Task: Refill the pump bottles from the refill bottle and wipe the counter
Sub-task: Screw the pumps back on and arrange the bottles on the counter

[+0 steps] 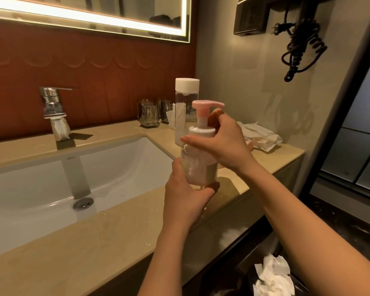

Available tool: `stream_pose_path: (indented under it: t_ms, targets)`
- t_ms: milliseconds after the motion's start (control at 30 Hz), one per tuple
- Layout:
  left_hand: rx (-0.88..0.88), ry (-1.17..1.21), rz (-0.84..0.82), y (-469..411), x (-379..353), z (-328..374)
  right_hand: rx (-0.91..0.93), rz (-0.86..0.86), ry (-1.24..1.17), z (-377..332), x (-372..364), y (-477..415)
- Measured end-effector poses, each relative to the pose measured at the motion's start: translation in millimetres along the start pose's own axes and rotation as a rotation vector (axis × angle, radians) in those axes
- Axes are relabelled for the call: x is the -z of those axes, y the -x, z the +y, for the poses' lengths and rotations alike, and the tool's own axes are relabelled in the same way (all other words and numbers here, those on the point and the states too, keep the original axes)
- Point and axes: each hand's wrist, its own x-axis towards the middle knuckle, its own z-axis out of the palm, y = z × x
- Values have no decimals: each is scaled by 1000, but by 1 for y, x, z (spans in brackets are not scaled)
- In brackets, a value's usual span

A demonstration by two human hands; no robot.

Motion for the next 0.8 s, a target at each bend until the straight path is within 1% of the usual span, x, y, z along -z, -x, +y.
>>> stream_pose_path:
  t_ms: [100,267,367,400,467,567,667,733,800]
  targets:
    - [0,-19,2,0,0,0,-4,-133,12,-6,13,-5]
    - [1,-26,-10,0,1,1,-13,-300,-107,-5,24,-11]
    - [0,-28,-16,0,2,1,-33,-358,-195,-2,28,-12]
    - [3,-28,-18,1,2,1,-28,-354,-201,-1,27,-11]
    - [6,-21,-18,0,1,0,-7,-290,-151,-2,21,-9]
    - [5,-15,-9,0,0,-1,-13,-166,-26,-2,7,-9]
    - [9,-14,-4,-1,-1,-1,-25,-111,110,-2,-2,-8]
    - [13,-14,-11,-1,-1,-2,-56,-162,118,-3,0,-7]
    - [17,-9,-19,-1,0,-2,-72,-289,-2,-5,7,-7]
